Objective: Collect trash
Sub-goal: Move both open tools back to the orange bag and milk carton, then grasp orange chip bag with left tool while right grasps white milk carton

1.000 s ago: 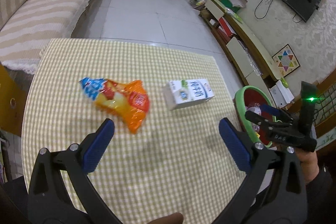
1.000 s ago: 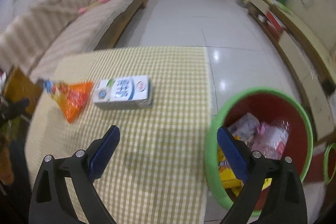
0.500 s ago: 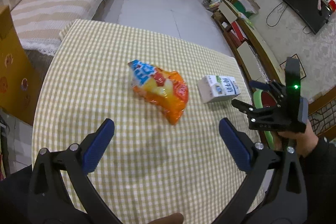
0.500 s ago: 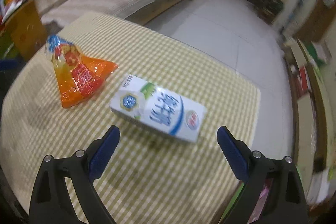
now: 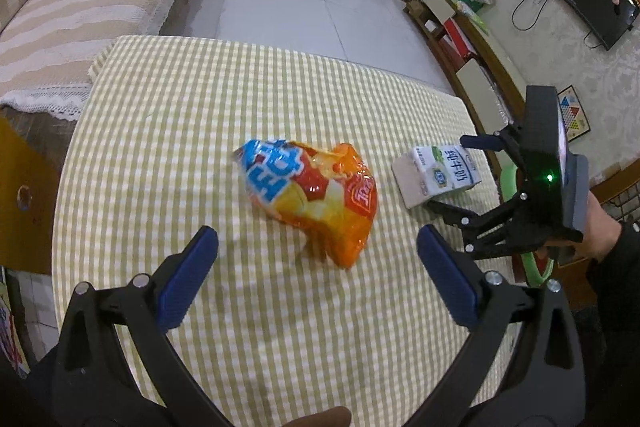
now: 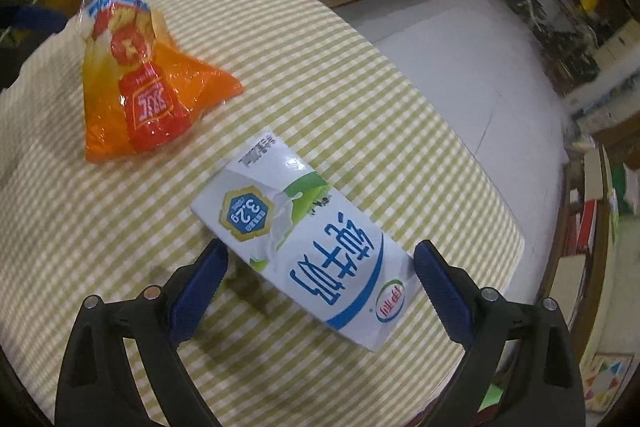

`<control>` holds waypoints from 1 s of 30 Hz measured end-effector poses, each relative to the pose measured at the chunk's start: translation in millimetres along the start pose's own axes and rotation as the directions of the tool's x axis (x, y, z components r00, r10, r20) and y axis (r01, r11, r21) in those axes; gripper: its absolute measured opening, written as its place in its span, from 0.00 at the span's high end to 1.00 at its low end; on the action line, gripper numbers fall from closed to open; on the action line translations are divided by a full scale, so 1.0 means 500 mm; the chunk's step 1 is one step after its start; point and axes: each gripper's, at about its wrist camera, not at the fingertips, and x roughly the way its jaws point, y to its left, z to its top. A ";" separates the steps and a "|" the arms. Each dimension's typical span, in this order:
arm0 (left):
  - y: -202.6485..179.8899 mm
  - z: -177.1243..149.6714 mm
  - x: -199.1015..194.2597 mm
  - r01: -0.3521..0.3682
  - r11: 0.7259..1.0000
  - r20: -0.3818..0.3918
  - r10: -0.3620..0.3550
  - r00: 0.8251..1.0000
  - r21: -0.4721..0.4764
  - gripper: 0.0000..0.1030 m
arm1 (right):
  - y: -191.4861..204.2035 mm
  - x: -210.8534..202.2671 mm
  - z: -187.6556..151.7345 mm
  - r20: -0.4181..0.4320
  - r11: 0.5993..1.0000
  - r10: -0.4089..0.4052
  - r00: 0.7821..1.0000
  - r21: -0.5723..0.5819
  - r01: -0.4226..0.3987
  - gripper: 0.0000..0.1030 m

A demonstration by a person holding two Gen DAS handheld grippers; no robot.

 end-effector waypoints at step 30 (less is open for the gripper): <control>0.051 0.054 0.114 0.012 0.962 -0.033 -0.022 0.999 -0.274 0.35 | 0.026 -0.021 -0.016 -0.028 0.980 0.013 1.000 0.200 -0.007 0.42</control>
